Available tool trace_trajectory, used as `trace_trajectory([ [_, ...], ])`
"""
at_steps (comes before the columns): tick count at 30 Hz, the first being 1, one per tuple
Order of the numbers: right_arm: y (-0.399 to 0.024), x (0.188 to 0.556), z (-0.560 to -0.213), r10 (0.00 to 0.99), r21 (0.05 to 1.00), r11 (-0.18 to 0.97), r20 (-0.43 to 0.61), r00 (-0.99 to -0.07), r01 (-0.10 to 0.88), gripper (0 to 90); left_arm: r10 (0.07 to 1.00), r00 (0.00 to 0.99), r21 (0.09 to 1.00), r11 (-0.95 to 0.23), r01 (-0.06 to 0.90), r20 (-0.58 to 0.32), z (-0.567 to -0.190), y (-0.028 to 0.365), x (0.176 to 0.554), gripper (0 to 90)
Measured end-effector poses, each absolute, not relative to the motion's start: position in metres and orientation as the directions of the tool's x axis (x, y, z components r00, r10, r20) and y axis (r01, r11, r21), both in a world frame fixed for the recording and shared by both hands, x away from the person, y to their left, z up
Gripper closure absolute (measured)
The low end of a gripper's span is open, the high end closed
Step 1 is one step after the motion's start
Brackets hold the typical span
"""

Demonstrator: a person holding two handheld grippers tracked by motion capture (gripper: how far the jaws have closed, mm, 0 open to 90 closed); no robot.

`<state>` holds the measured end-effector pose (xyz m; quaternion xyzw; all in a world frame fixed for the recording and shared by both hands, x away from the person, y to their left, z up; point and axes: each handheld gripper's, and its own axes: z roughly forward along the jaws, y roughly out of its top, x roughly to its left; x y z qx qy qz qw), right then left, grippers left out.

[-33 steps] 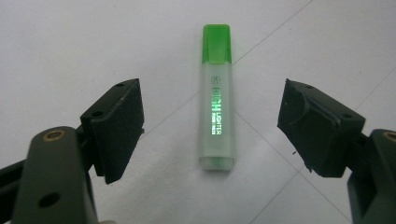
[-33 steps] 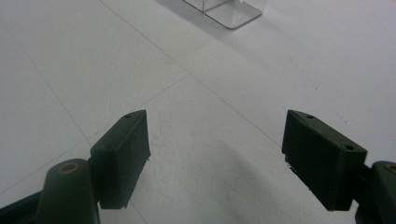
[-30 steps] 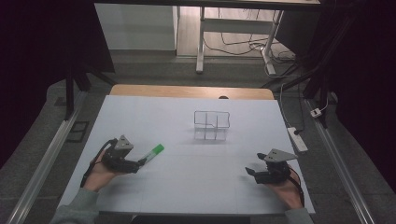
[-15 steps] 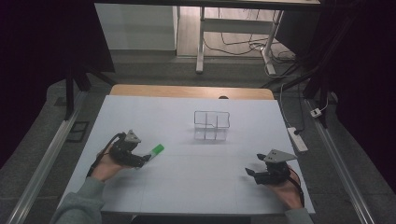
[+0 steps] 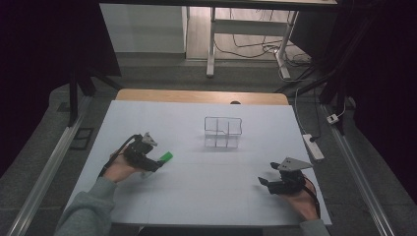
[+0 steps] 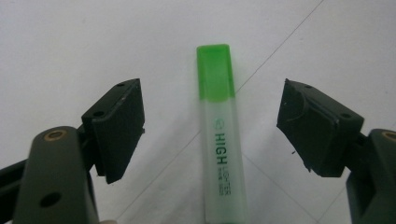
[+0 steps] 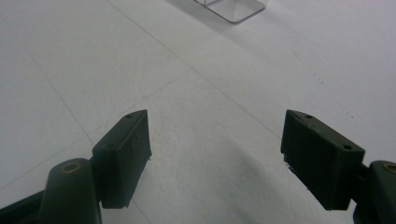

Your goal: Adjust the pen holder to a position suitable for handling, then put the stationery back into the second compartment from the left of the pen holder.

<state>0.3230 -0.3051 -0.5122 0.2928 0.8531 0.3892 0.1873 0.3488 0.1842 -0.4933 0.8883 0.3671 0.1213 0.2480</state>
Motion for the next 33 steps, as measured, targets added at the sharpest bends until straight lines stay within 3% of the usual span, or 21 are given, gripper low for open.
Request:
trace_trajectory([
  [33, -0.302, 0.321, -0.513, 0.637, 0.763, 0.544, -0.106, -0.763, 0.349, 24.0, 0.696, 0.718, 0.398, -0.658, 0.640, -0.004, -0.511, 0.156, 0.382, 30.0],
])
